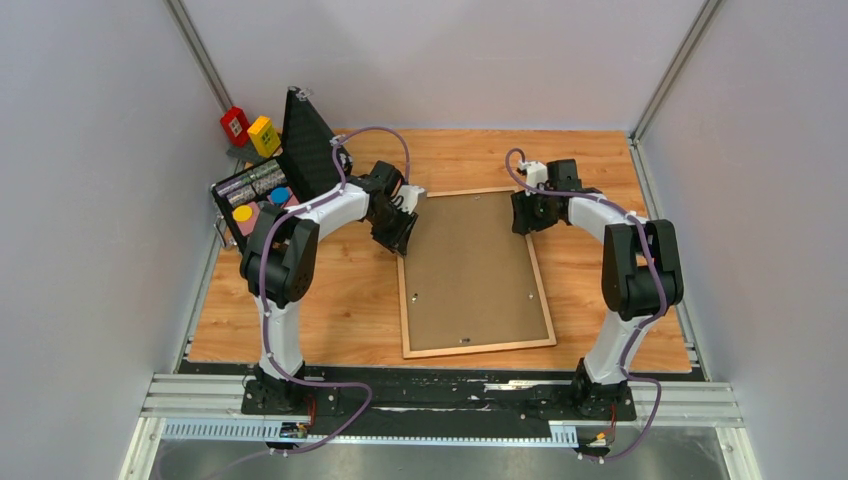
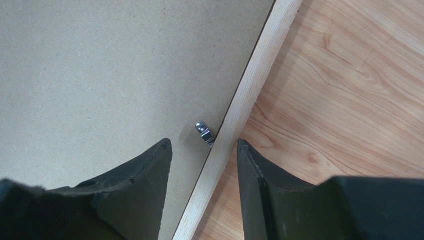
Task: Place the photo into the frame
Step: Install the photo frame at the center of the board.
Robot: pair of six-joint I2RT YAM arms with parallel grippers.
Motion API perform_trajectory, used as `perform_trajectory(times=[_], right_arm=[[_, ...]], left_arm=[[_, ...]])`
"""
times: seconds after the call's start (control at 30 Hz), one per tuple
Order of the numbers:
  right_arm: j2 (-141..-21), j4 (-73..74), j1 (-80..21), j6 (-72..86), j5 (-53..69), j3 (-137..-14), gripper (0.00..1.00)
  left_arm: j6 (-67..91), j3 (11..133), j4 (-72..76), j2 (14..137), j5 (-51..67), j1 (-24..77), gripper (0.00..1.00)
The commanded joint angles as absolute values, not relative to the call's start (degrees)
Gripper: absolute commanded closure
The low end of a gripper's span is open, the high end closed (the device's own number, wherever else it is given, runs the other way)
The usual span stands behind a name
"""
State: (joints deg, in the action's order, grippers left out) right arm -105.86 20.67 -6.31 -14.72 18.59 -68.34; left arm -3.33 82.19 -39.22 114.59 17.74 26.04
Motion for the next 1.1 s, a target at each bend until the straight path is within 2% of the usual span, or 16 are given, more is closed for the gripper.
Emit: perform_trajectory(times=[0.0,0.23,0.67,1.07], right_arm=[[-104.16,20.35,-6.61,-14.24,18.55,-69.90,0.52],[-103.96,22.23,-6.68,-16.49,17.71,-68.69,0.56],[-103.26,23.73,-6.63,-17.61,18.26,-61.79,0.51],[-104.80,25.44,-7.95,-14.05,20.47,-62.03,0.43]], left_arm=[[-8.21,82.13,-37.88,116.06,16.20,26.15,0.77],[-8.34,81.43,-38.14,115.33,16.02,26.10,0.75],[-7.28,80.73,-37.76,114.96,17.29,26.10,0.71],[-5.82,81.93,-37.62,116.85,19.50,26.10,0.69]])
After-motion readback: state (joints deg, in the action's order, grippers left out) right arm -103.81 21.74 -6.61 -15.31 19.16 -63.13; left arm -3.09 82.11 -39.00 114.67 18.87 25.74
